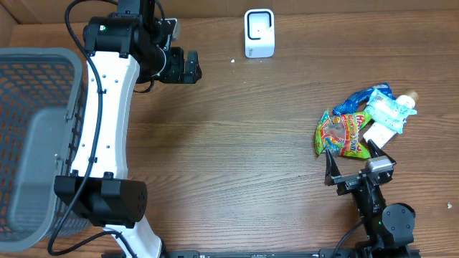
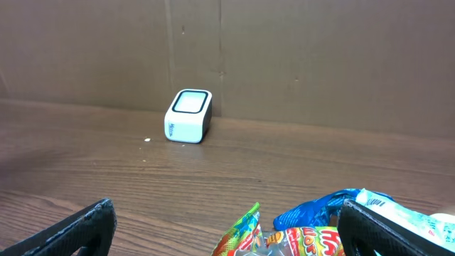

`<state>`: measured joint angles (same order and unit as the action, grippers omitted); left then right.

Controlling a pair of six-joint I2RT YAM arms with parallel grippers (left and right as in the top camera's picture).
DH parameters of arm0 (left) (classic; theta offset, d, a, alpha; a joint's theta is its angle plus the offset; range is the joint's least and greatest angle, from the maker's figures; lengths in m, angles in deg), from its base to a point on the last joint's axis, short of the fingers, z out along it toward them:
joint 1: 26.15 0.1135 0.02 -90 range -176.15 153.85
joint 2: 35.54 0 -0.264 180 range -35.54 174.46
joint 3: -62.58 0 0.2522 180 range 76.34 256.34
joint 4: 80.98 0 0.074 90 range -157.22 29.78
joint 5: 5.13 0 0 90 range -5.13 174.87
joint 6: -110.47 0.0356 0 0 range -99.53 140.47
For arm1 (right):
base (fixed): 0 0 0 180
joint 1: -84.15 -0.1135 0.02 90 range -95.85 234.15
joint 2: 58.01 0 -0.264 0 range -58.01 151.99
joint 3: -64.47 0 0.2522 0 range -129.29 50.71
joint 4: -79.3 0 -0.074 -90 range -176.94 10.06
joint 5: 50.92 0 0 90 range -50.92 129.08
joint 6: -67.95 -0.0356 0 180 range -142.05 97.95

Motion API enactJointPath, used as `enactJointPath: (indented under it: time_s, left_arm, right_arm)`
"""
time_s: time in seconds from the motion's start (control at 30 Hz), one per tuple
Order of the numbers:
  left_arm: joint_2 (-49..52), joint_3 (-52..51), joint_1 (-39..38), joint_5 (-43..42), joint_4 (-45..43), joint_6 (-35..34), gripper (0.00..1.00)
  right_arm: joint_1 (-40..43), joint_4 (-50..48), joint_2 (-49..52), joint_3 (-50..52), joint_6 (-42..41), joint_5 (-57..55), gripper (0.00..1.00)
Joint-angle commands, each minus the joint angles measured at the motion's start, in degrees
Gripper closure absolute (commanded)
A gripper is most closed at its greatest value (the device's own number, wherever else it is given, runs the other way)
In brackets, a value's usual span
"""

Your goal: Scan the item barcode

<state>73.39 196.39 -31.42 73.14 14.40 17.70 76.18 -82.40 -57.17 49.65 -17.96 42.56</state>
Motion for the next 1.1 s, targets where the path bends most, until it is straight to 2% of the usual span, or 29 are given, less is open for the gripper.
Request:
enactJointPath:
  time_s: [0.0,0.87,1.07]
  left_arm:
    - [-0.26,0.92,-0.48,0.17,0.00,1.09,0.00]
    - [-0.26,0.92,-0.46,0.17,0.00,1.09,0.00]
    - [-2.69,0.85,-0.33,11.30,1.53,1.53,0.00]
  right_arm:
    - [-0.39,-0.15,-0.68,0.63,0.24,-0.24,0.00]
    - [-0.37,-0.11,-0.68,0.61,0.26,-0.24,0.00]
    - [-0.39,-0.13,-0.68,0.61,0.26,-0.24,0.00]
